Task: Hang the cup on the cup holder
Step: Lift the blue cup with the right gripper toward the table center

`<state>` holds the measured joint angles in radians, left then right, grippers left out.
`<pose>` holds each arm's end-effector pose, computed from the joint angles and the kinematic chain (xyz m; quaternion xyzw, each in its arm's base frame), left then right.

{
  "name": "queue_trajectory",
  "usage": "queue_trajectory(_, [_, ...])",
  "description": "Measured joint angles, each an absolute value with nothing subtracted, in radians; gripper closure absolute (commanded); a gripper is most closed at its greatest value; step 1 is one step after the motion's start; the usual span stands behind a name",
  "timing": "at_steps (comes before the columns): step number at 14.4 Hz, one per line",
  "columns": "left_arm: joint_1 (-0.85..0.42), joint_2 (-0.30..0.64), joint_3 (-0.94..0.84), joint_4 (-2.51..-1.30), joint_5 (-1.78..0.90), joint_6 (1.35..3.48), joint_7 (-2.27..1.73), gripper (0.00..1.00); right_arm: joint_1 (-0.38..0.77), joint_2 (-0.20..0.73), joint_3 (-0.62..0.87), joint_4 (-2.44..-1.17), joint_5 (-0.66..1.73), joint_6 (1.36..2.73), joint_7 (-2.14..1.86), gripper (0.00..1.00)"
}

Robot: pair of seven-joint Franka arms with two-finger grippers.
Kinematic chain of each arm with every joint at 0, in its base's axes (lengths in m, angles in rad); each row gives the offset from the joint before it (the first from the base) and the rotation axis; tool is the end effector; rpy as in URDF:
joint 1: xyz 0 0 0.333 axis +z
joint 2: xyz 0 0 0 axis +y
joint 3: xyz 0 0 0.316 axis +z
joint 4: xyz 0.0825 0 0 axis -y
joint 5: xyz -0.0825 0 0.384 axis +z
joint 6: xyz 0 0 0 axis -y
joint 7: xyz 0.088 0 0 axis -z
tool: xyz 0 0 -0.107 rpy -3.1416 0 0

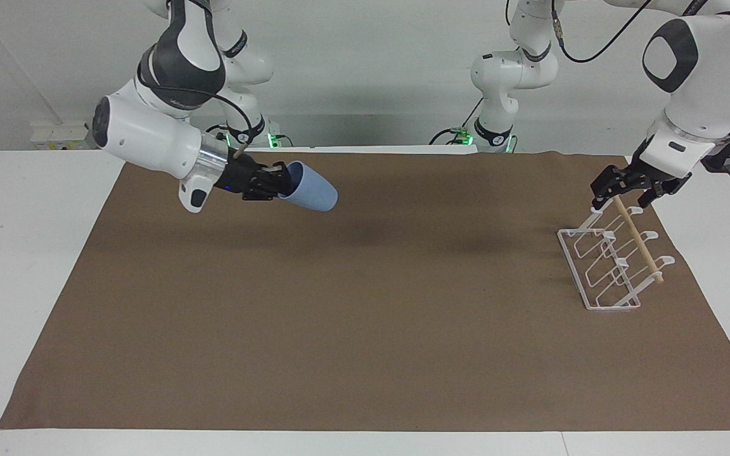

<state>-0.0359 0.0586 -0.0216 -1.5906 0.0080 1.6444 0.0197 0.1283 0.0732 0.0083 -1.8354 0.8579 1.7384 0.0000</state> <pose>0.5767 -0.0321 0.5884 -0.9992 0.0389 0.0023 0.0034 0.5594 0.1461 0.5020 -0.9110 0.0419 0.1046 0.3968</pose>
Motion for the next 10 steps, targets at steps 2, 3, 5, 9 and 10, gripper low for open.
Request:
queue_trajectory(2, [-0.035, 0.048, -0.021, -1.591, 0.008, 1.637, -0.013, 0.00, 0.197, 0.066, 0.009, -1.892, 0.966, 1.834, 0.042, 1.00])
queue_trajectory(3, [-0.035, 0.039, -0.020, -1.591, 0.008, 1.637, -0.030, 0.00, 0.224, 0.057, 0.009, -1.928, 1.019, 1.871, 0.051, 1.00])
queue_trajectory(5, [-0.035, 0.026, -0.020, -1.592, 0.008, 1.630, -0.046, 0.00, 0.251, 0.035, 0.009, -1.992, 1.113, 1.915, 0.053, 1.00])
queue_trajectory(9, [-0.082, -0.018, -0.028, -1.699, -0.017, 1.645, -0.308, 0.00, 0.255, 0.017, 0.007, -2.033, 1.159, 1.928, 0.058, 1.00])
queue_trajectory(10, [-0.122, -0.029, -0.029, -1.729, -0.050, 1.668, -0.439, 0.00, 0.255, 0.017, 0.008, -2.035, 1.159, 1.928, 0.059, 1.00])
